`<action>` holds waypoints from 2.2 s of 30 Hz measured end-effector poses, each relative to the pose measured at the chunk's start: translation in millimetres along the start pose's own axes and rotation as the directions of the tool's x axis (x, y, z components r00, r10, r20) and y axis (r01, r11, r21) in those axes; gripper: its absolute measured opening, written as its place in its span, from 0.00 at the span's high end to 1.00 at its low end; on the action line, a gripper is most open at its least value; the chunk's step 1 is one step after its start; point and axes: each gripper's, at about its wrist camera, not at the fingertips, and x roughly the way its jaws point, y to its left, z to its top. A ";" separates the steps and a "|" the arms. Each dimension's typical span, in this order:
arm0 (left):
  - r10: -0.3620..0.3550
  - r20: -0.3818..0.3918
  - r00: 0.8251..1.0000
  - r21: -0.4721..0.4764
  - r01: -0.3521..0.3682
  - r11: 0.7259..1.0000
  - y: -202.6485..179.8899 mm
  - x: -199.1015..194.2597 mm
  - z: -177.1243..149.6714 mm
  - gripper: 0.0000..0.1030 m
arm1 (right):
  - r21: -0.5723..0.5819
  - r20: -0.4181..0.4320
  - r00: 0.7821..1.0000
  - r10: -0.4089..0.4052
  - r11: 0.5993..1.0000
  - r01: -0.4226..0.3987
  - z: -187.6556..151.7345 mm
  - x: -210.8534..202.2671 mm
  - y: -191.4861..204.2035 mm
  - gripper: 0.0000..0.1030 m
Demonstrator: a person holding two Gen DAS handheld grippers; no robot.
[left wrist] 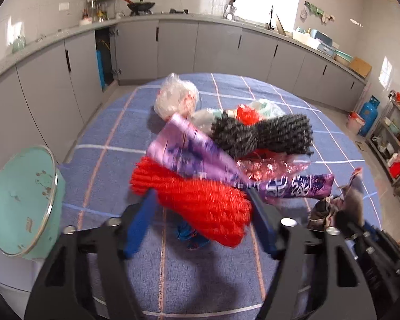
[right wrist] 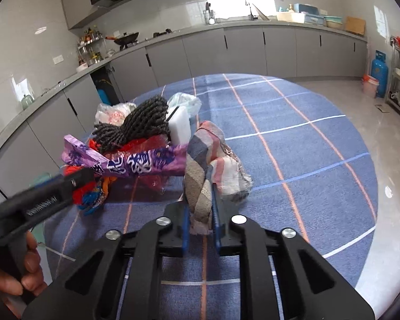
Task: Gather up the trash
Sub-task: 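Grasp the red mesh net with the left tool while the right tool grasps the plaid cloth, then move both tools over the teal bin and release the net and cloth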
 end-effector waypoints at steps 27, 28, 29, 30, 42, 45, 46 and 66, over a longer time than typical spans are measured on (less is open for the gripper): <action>0.052 0.152 0.987 -0.053 -0.045 0.998 98.3 -82.9 -22.0 0.75 | -0.090 0.190 0.974 0.127 0.990 -0.111 32.4 -54.0 72.8 0.90; 0.066 0.152 0.986 -0.062 -0.057 0.996 103.6 -84.8 -22.2 0.75 | -0.099 0.187 0.973 0.135 0.988 -0.118 32.9 -53.6 78.3 0.90; 0.071 0.153 0.986 -0.073 -0.060 0.995 108.5 -86.0 -21.9 0.75 | -0.113 0.183 0.972 0.148 0.985 -0.129 33.3 -52.7 87.6 0.90; 0.079 0.155 0.985 -0.087 -0.066 0.994 115.0 -88.3 -21.8 0.75 | -0.122 0.179 0.971 0.157 0.983 -0.136 33.0 -51.6 93.9 0.90; 0.207 0.151 0.967 -0.200 -0.175 0.964 187.7 -112.9 -35.4 0.75 | -0.236 0.099 0.948 0.302 0.933 -0.272 29.3 -34.7 180.7 0.90; 0.251 0.139 0.958 -0.247 -0.212 0.945 215.8 -119.3 -42.1 0.75 | -0.259 0.084 0.940 0.332 0.918 -0.301 27.0 -32.2 200.1 0.90; 0.261 0.136 0.956 -0.257 -0.220 0.941 221.3 -120.7 -44.5 0.75 | -0.270 0.076 0.936 0.345 0.910 -0.314 26.2 -30.6 208.8 0.90; 0.290 0.068 0.955 -0.306 -0.256 0.917 272.6 -106.5 -53.7 0.75 | -0.356 -0.093 0.889 0.449 0.819 -0.451 4.8 13.2 314.6 0.90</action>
